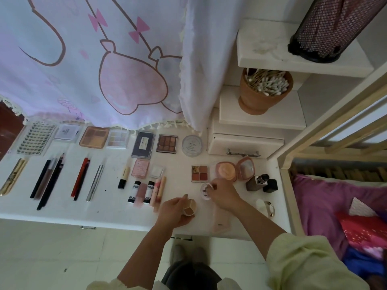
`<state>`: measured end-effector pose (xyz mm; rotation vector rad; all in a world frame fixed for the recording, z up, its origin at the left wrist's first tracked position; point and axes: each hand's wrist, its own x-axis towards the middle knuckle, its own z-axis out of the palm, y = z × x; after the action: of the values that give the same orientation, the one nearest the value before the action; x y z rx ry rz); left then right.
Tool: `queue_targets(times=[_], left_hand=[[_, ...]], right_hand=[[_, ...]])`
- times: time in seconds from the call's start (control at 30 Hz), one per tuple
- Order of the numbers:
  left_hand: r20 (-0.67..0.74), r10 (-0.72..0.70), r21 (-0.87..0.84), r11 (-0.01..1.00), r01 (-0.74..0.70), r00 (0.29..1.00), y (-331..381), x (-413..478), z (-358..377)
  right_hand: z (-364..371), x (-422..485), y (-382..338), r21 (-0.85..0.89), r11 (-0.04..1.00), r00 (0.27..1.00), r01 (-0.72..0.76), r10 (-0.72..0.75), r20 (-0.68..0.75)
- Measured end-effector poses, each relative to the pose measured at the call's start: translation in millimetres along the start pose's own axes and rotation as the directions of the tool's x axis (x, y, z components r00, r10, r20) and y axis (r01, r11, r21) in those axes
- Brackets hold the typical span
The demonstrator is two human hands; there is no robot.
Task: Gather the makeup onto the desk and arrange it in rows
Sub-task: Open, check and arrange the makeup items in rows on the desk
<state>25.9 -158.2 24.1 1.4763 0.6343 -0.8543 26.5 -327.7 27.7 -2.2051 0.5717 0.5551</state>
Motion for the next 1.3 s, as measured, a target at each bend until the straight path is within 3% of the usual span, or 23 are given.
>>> queue_targets(times=[0.23,0.57,0.9,1.17,1.3], left_hand=[[0.005,0.108,0.253,0.962,-0.106,0.994,-5.6,-2.2,14.3],[-0.001,0.254,0.39,0.891,-0.233,0.967,-10.2,-3.2,19.5],[0.048,0.239,0.389,0.89,-0.238,0.97,-18.8,-0.4,18.0],[0.061,0.256,0.52,0.817,-0.25,0.965,-18.5,5.1,15.8],[0.019,0.354,0.574,0.762,-0.3,0.935,-6.7,3.4,1.8]], right_hand=[[2.5,18.1,-0.3,-0.102,0.994,1.0,0.028,-0.029,-0.005],[2.5,22.4,4.9,-0.162,0.985,0.997,0.057,-0.066,-0.048],[8.0,21.9,3.5,-0.203,0.979,0.998,0.035,-0.047,-0.053],[2.9,15.9,0.5,-0.228,0.972,0.996,0.062,-0.075,-0.051],[-3.4,12.9,-14.5,-0.222,0.97,0.989,0.097,-0.119,-0.088]])
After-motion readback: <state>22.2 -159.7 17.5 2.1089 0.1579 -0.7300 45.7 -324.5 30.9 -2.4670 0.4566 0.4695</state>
